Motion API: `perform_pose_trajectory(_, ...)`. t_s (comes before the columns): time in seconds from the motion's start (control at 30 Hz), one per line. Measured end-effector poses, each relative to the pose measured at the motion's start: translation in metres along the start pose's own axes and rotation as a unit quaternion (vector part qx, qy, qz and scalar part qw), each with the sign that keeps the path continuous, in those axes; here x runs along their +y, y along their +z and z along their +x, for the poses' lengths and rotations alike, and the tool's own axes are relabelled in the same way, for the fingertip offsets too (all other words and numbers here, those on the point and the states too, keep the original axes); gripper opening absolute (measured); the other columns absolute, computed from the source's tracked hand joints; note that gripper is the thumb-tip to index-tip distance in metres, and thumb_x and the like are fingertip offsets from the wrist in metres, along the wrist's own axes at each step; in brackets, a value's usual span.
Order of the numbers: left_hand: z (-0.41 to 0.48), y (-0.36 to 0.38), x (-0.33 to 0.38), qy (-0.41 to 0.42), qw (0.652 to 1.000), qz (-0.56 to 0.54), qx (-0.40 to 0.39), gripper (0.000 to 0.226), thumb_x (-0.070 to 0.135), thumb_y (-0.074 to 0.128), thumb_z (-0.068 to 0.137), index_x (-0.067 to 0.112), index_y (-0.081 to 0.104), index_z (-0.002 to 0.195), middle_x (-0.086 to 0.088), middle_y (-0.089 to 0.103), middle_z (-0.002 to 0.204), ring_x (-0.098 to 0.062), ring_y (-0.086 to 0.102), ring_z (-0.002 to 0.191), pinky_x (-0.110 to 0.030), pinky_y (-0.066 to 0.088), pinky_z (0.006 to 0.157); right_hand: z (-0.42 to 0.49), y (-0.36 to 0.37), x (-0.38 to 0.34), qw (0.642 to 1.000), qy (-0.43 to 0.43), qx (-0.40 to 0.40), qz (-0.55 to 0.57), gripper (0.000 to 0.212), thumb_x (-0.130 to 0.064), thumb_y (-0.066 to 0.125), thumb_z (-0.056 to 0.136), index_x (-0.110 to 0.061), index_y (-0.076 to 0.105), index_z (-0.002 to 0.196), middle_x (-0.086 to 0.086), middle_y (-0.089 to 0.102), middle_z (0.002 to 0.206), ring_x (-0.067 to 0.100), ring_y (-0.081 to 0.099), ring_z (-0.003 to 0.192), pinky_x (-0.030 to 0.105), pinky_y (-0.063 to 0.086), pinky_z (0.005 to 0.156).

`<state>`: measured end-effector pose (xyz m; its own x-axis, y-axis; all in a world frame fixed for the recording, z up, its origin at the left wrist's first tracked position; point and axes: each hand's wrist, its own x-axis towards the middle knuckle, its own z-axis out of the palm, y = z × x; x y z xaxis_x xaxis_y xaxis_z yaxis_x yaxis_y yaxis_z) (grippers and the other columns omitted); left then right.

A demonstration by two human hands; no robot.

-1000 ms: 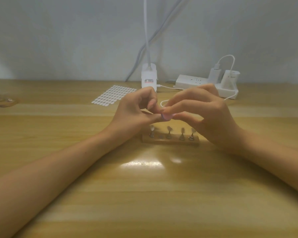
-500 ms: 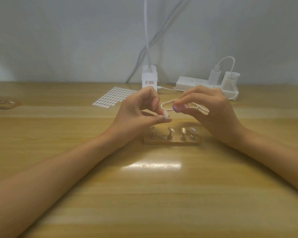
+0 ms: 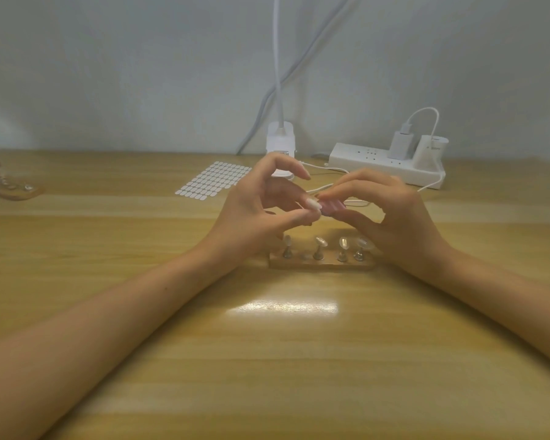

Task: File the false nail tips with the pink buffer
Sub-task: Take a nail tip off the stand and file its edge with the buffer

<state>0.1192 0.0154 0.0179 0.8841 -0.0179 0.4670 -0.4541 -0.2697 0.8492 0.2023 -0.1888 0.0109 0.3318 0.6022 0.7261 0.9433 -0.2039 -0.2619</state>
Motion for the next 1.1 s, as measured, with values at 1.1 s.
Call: perform_pose_trajectory(1.1, 0.0, 0.001, -0.003, 0.021, 0.994, 0.085, 0.06, 0.042, 0.005, 0.083, 0.081, 0.023, 0.047, 0.095, 0.004, 0.074, 0.076, -0.008, 0.073, 0.078, -0.009, 0.046, 0.066, 0.012, -0.001, -0.001, 1.0, -0.02, 0.006, -0.004, 0.015, -0.013, 0.077, 0.088, -0.005, 0.078, 0.101, 0.008, 0.073, 0.095, 0.019, 0.07, 0.086, 0.033, 0.056, 0.079)
